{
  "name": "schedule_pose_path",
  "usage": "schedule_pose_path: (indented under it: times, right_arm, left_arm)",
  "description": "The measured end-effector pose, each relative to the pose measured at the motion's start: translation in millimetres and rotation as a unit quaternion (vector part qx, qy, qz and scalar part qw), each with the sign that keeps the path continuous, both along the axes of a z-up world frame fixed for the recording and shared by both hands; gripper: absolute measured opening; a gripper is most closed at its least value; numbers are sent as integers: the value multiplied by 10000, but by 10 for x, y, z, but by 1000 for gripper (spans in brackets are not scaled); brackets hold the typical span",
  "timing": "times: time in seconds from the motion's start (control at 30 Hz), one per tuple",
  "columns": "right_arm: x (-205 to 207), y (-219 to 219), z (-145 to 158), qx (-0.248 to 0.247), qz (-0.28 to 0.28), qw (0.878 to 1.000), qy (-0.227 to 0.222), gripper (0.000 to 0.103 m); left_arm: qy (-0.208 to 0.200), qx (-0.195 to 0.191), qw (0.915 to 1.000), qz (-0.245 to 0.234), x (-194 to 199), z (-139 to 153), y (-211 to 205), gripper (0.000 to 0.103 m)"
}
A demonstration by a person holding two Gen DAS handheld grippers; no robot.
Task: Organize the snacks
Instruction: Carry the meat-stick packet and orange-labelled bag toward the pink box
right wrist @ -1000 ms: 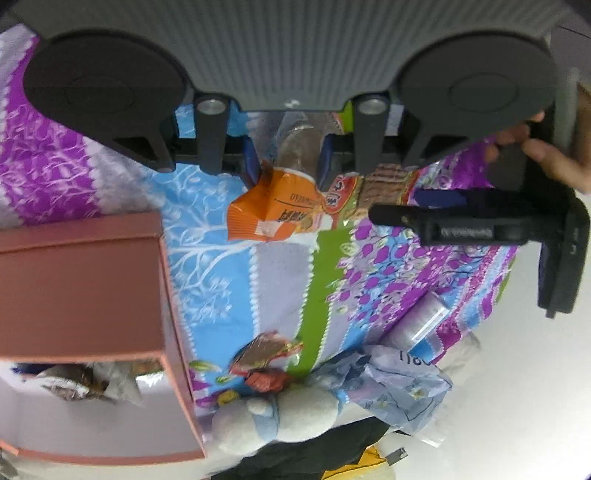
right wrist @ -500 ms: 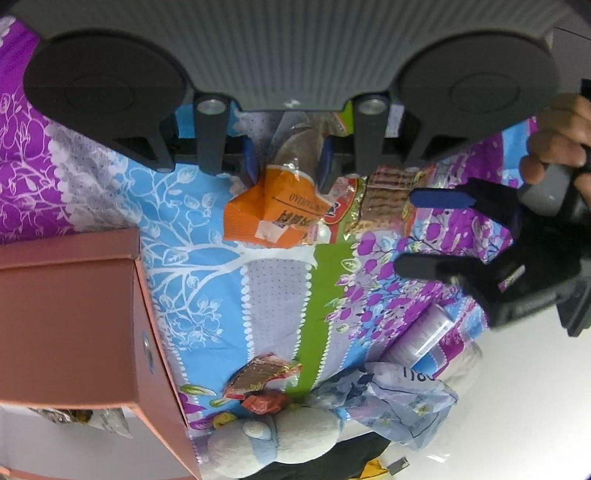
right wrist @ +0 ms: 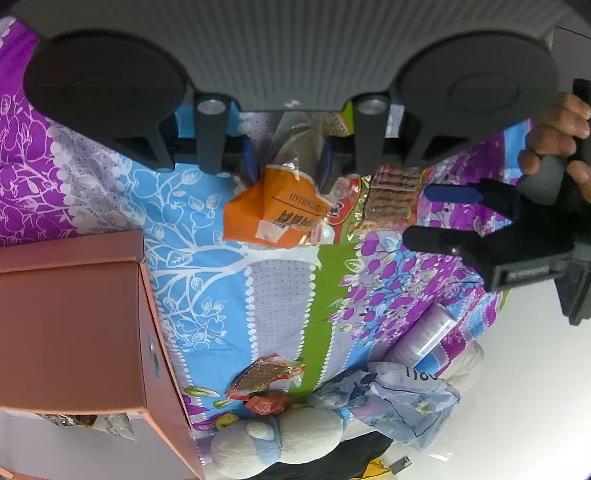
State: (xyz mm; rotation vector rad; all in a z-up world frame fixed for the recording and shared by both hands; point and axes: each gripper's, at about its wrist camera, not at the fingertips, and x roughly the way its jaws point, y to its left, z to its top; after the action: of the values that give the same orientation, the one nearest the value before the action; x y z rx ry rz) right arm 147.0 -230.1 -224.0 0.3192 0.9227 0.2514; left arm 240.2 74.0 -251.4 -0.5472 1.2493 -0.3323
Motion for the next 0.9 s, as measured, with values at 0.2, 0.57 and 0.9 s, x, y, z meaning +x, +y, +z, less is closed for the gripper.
schedule_pose_path:
  times: [0.2,0.57,0.9]
  right_arm:
    - [0,5,0,19,-22,10000,1,37]
    - [-77,-117,172,-288,-131,9995,19,37]
    - [-299,-431,232,-457,-671,9967,25,37]
  left_arm:
    - [73,81,9999,-30,-4,-37,-120,99]
    - [-911,2112,9461,-2280,-83,124,-763,99]
    - [-717,2766,9526,-1046,-133,-113,-984,99]
